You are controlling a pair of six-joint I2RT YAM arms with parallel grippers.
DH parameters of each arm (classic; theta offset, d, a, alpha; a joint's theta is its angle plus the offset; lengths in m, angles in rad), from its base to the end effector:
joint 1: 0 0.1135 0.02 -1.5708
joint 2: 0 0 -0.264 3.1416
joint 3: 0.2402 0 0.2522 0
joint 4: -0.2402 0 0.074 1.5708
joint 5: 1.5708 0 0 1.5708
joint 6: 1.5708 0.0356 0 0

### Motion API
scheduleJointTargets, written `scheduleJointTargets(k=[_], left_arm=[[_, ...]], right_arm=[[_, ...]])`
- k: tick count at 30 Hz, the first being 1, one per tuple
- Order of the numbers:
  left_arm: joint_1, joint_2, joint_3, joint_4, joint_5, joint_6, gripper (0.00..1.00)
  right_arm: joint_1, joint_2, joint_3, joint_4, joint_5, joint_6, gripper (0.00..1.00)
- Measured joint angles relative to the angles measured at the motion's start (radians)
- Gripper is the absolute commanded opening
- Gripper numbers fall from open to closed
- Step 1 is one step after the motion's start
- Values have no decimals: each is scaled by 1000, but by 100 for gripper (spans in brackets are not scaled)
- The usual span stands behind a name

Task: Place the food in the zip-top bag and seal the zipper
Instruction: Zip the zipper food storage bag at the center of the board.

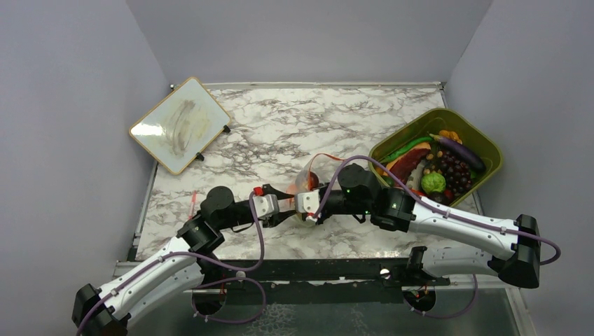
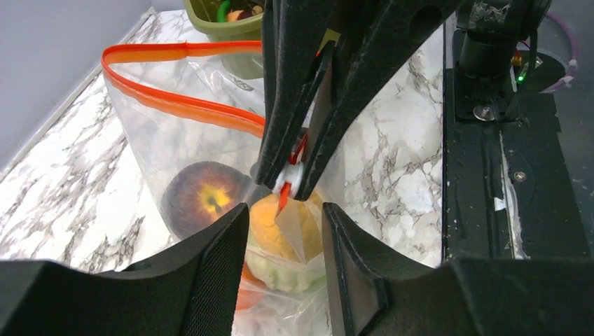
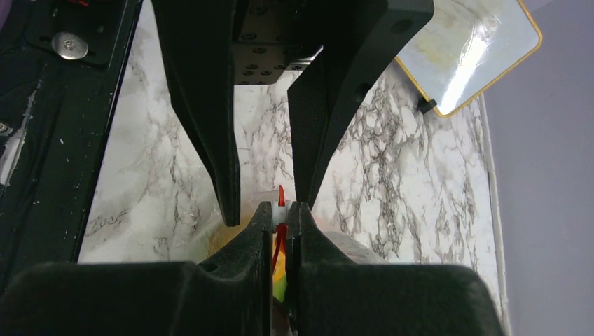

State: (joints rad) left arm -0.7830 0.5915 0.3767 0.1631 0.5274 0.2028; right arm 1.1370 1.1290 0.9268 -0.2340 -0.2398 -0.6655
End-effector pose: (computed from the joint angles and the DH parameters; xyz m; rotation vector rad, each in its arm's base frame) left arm 0.0991 -0.1239 0.2617 1.1425 1.2416 -0.8668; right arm 0.1006 0.2373 0.3159 -1.6878 1.1373 0.5397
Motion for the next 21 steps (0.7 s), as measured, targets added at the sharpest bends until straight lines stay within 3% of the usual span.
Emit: scheduleJointTargets(k=[6, 10, 21], left_arm=[[0, 30, 6, 31, 1, 6, 26], [0, 41, 6, 35, 7, 8, 2], [0, 5, 6, 10, 12, 11, 0]], right_arm=[[0, 0, -6, 16, -21, 3, 1], [0, 0, -10, 26, -23, 6, 1], [0, -6, -18, 42, -5, 5, 1]])
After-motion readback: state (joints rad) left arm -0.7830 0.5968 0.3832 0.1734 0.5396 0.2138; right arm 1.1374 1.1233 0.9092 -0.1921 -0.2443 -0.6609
